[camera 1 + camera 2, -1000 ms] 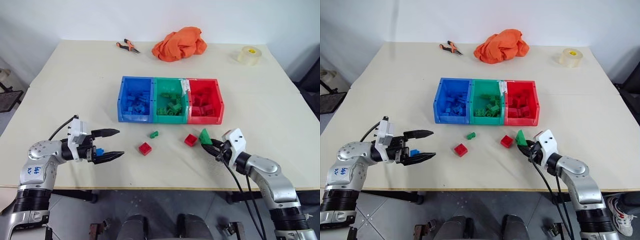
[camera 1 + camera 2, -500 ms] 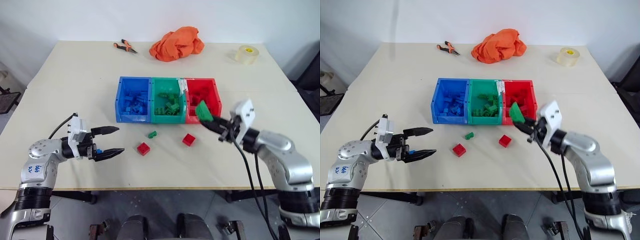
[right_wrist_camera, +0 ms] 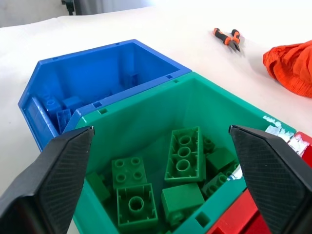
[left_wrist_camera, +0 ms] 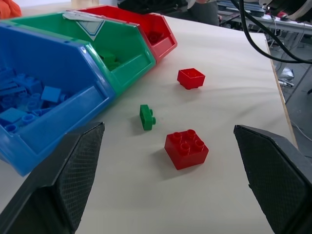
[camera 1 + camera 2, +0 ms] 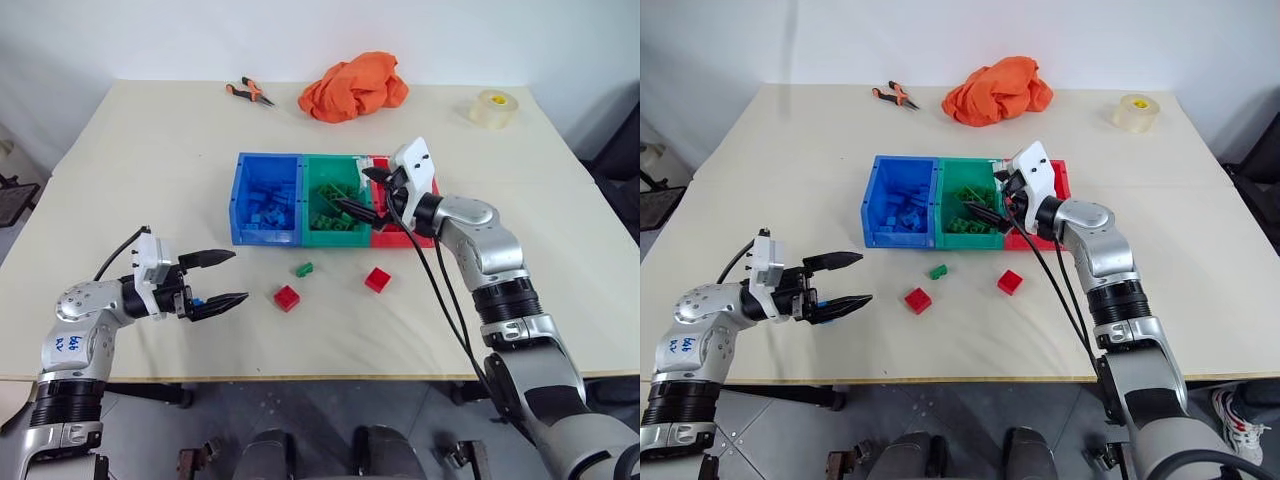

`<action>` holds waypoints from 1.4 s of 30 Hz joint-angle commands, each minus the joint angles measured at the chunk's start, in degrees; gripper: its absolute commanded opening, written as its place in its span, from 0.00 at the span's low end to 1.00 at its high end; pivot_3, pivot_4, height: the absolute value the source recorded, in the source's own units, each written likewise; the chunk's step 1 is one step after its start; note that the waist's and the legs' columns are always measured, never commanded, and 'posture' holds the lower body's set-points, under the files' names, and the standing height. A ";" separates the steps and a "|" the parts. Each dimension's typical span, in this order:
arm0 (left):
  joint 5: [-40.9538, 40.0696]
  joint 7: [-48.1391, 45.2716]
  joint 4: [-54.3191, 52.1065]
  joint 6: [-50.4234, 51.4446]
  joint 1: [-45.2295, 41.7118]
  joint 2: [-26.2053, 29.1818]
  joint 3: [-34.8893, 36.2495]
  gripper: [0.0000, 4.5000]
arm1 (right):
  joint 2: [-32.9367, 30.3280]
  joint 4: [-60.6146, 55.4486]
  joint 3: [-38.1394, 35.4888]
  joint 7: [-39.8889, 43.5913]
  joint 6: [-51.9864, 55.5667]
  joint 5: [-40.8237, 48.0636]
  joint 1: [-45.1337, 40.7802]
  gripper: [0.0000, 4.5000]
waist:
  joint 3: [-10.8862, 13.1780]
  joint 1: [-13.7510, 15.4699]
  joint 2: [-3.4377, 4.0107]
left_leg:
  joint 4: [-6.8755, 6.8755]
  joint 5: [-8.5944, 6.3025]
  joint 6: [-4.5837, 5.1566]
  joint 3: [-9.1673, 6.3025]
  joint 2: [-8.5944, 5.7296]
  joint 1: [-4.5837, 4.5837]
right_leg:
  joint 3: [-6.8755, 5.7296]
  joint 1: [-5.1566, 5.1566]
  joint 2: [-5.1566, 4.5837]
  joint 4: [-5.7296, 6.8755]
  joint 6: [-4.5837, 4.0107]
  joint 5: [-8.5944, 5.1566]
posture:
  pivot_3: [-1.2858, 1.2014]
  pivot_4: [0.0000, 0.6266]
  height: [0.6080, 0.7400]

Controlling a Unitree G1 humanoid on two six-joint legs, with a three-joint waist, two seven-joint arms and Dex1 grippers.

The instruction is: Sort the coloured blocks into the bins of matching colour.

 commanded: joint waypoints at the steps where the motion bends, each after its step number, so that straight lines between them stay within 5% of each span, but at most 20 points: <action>1: -1.40 0.10 -2.14 -0.56 0.13 0.23 1.18 1.00 | -2.40 -6.04 -1.66 3.71 -1.14 1.62 2.75 0.99 | 0.00 0.03 0.00 | 0.00 0.00 0.00 0.00 0.02 0.01 | 0.00 0.00 0.02 0.00 0.00 0.00 | 0.52 0.24 1.00; 10: -0.87 -0.93 0.07 -0.63 -1.77 -0.17 0.15 1.00 | -15.70 -30.45 -7.98 16.91 1.93 11.54 27.69 0.99 | -0.01 1.02 -0.03 | -0.02 -0.01 0.00 0.01 0.00 -0.01 | 0.02 0.08 0.02 -0.20 0.01 0.01 | 0.52 0.24 1.00; 15: -0.62 -1.84 1.63 -1.04 -2.59 0.21 0.04 1.00 | -23.77 -34.89 -16.55 18.34 3.02 12.96 43.21 0.99 | -0.01 1.62 -0.04 | -0.01 -0.01 0.01 0.16 0.02 0.02 | 0.03 0.15 0.03 -0.43 0.01 0.01 | 0.52 0.24 1.00; 20: -0.66 -2.38 2.03 -1.23 -2.56 0.54 0.38 1.00 | -26.50 -36.82 -19.82 17.44 4.12 12.93 49.86 0.99 | -0.01 1.49 -0.05 | -0.02 -0.02 0.01 0.22 0.08 0.05 | 0.03 0.25 0.04 -0.67 0.01 0.00 | 0.52 0.24 1.00; 28: -0.95 -1.60 0.04 -0.48 -1.69 0.26 0.33 1.00 | -19.99 -32.96 -10.04 11.14 5.32 8.60 40.60 0.99 | -0.02 1.48 -0.05 | -0.01 -0.01 0.00 0.27 0.12 0.04 | 0.03 0.25 0.05 -0.75 0.00 0.00 | 0.52 0.24 1.00; 39: -2.19 1.53 -6.23 1.11 2.97 0.12 2.34 1.00 | -9.90 -13.07 1.23 6.85 1.30 -1.31 24.52 0.99 | -0.03 1.43 -0.07 | 0.02 -0.01 0.01 0.16 0.07 0.03 | 0.02 0.22 0.05 -0.59 0.00 0.00 | 0.52 0.24 1.00; 42: -2.47 2.33 -7.28 1.24 4.30 0.27 3.08 1.00 | -8.50 -12.75 0.66 6.73 0.45 -0.63 23.92 0.85 | -0.04 1.38 -0.09 | 0.02 -0.01 0.01 0.14 0.05 0.03 | 0.02 0.19 0.03 -0.48 0.00 0.00 | 0.52 0.24 1.00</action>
